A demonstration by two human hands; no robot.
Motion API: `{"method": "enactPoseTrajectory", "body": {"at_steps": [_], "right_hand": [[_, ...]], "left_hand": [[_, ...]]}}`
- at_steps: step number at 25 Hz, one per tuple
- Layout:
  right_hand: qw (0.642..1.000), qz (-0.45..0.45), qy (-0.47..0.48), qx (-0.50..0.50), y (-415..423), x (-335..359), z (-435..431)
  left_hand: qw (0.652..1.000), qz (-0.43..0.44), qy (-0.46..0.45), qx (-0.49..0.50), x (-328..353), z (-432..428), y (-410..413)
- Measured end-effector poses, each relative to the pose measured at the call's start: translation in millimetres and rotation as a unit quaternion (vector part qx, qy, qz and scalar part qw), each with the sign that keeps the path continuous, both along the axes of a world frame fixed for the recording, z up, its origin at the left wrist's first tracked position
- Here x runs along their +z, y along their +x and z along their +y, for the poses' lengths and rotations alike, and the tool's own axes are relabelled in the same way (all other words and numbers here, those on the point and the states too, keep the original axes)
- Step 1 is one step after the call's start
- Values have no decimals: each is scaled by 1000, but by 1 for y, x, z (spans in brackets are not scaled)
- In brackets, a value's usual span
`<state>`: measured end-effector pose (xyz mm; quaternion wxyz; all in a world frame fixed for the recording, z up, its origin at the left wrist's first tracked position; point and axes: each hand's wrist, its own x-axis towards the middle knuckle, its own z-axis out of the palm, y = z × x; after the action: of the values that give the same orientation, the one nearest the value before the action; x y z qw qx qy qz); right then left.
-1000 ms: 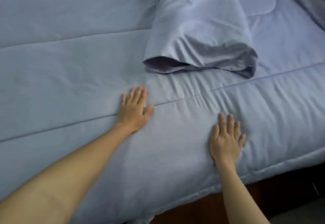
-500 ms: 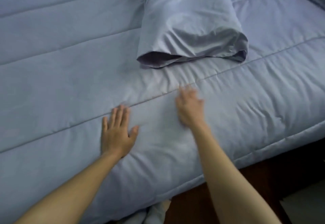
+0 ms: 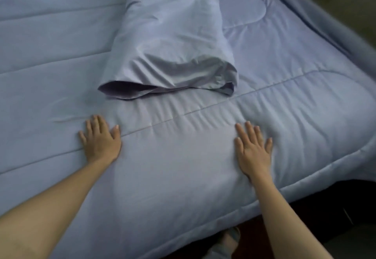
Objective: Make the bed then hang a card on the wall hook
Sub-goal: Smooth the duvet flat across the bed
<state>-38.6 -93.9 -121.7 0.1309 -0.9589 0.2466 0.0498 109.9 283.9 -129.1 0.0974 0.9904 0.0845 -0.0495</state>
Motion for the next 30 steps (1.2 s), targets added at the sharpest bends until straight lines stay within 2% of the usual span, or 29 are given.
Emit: {"method": "enactPoseTrajectory", "body": {"at_steps": [6,9,11,12,14,16,18,20,21,22,24,25,28,30], "right_hand": [[997,8,-9,-80,-59,-14,-211],[974,54,9,-221,-93,-7,-293],[942,39,39,-331,-96,4,-316],[940,15,31,-339,-84,12,-313],[965,-39,5,-258,-37,26,-281],[990,-62,60,-114,25,39,-215],[984,-6,129,126,68,38,-129],[917,76,123,372,75,32,-70],[894,92,88,429,74,25,-69],[900,79,65,424,73,20,-84],[949,47,32,311,68,15,-148],[967,44,18,250,62,16,-188],[994,79,-17,78,36,25,-290],[987,127,-5,-98,33,36,-305]], "left_hand": [[995,-39,13,-91,-1,-227,-24],[989,-48,0,-141,0,-323,-48],[970,-51,3,-236,2,-365,-72],[955,-52,8,-291,3,-376,-85],[936,-59,22,-346,1,-368,-106],[955,-59,37,-290,-4,-337,-122],[986,-56,41,-151,-9,-292,-139],[997,-60,48,-9,-14,-237,-162],[995,-63,47,62,-15,-209,-174],[988,-63,35,138,-16,-184,-185],[957,-65,-5,281,-13,-148,-198],[946,-60,-19,319,-12,-139,-200],[940,-47,-45,335,-10,-137,-189],[941,-33,-48,335,-7,-142,-175]]}}
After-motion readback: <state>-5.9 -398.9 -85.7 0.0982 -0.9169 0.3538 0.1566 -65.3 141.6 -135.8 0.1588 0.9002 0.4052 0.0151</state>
